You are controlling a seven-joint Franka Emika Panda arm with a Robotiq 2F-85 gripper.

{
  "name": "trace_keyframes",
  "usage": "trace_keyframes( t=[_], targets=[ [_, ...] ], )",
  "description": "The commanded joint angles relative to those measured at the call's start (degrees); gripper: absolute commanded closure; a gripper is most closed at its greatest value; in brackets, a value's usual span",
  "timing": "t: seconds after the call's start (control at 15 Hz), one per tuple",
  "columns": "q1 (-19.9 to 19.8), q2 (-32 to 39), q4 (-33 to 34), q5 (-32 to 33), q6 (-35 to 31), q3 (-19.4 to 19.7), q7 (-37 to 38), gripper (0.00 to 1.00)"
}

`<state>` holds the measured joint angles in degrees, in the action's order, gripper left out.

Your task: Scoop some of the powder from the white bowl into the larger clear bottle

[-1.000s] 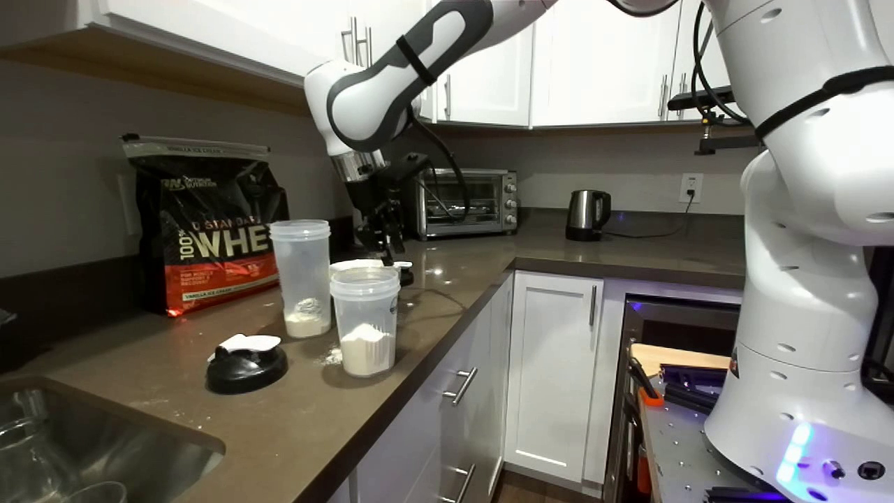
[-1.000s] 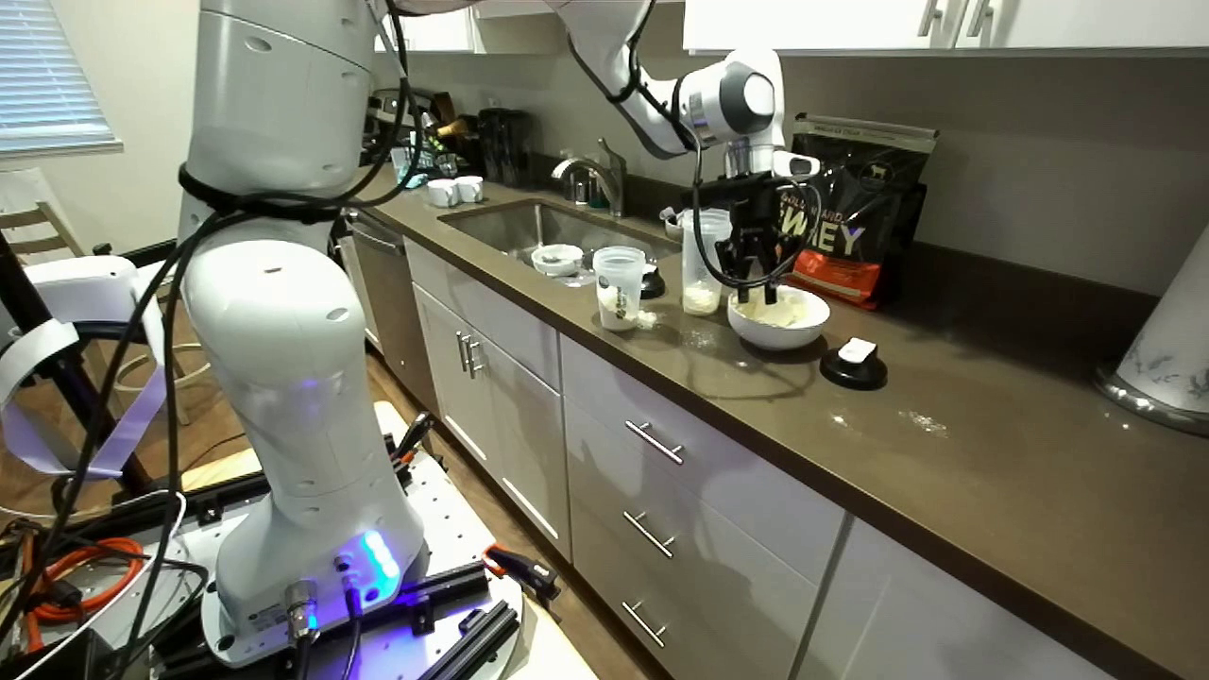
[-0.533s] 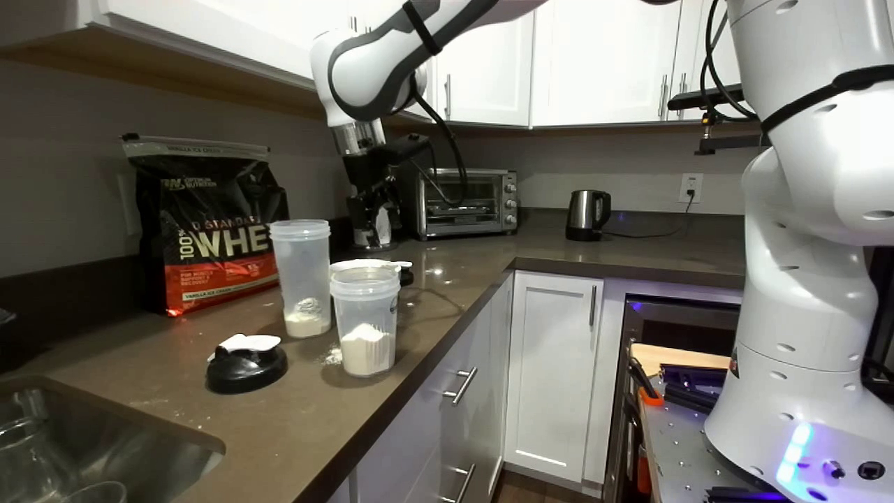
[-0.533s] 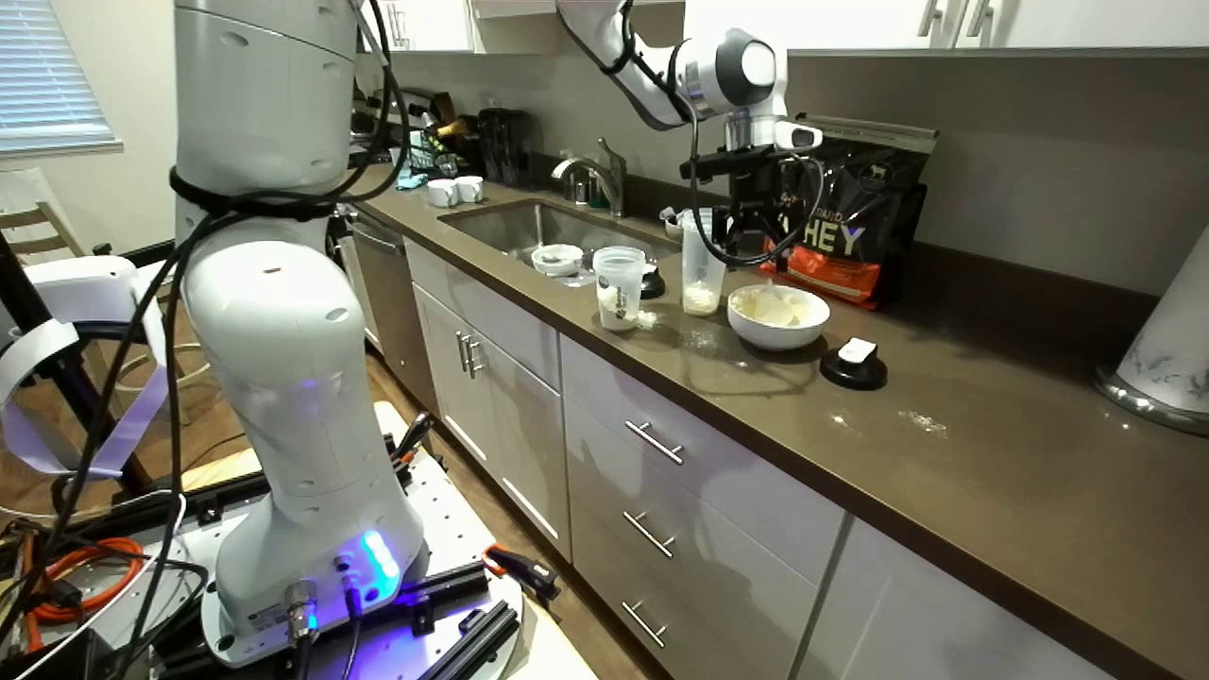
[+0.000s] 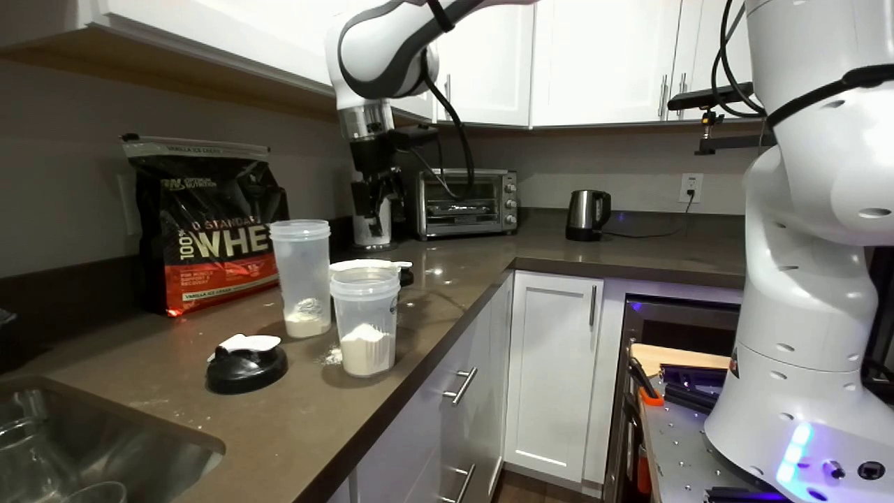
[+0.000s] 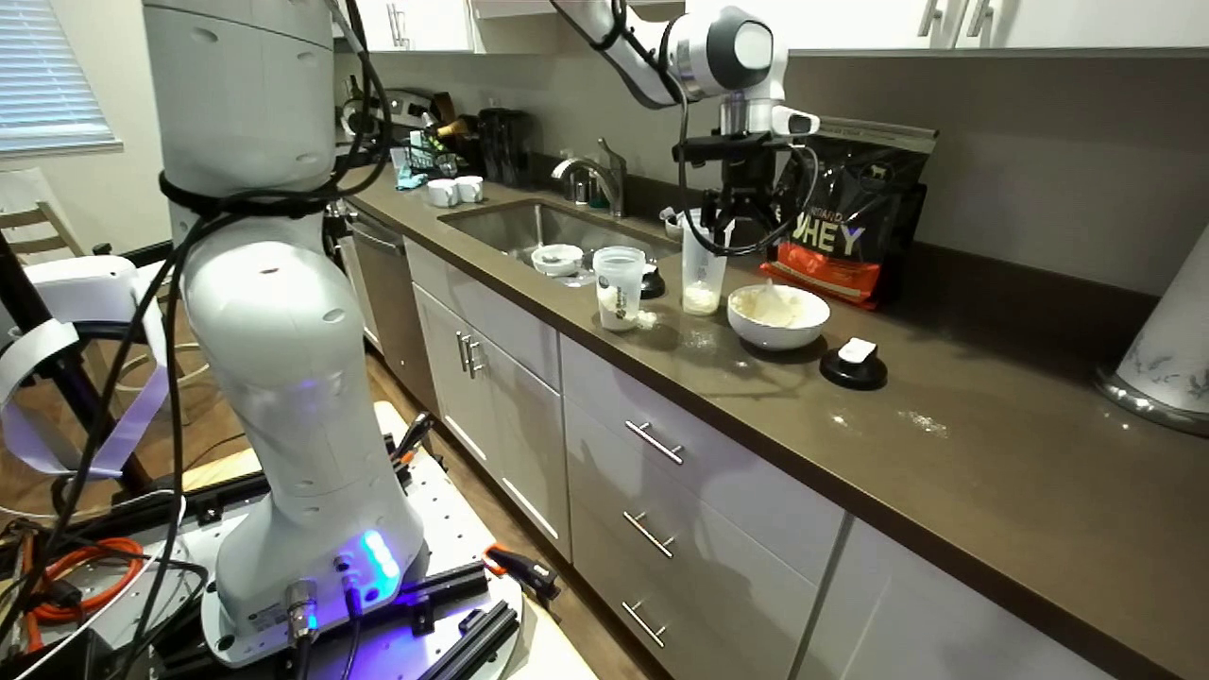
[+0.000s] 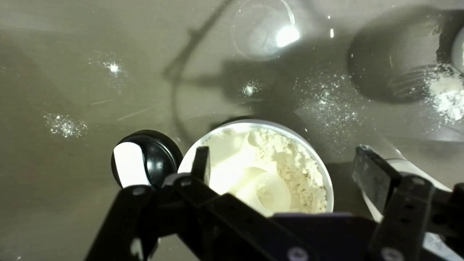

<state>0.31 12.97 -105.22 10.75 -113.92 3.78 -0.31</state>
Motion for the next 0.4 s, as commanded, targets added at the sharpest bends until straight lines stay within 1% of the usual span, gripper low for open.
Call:
trace_keyframes(
  t=[0.0, 0.33],
  targets=[
    [-1.8, -3.1, -3.1, -3.9, -0.9, -1.0, -4.5, 0.00],
    [-2.5, -5.3, -5.2, -7.4, -2.1, -0.9, -7.8, 0.00]
  ],
)
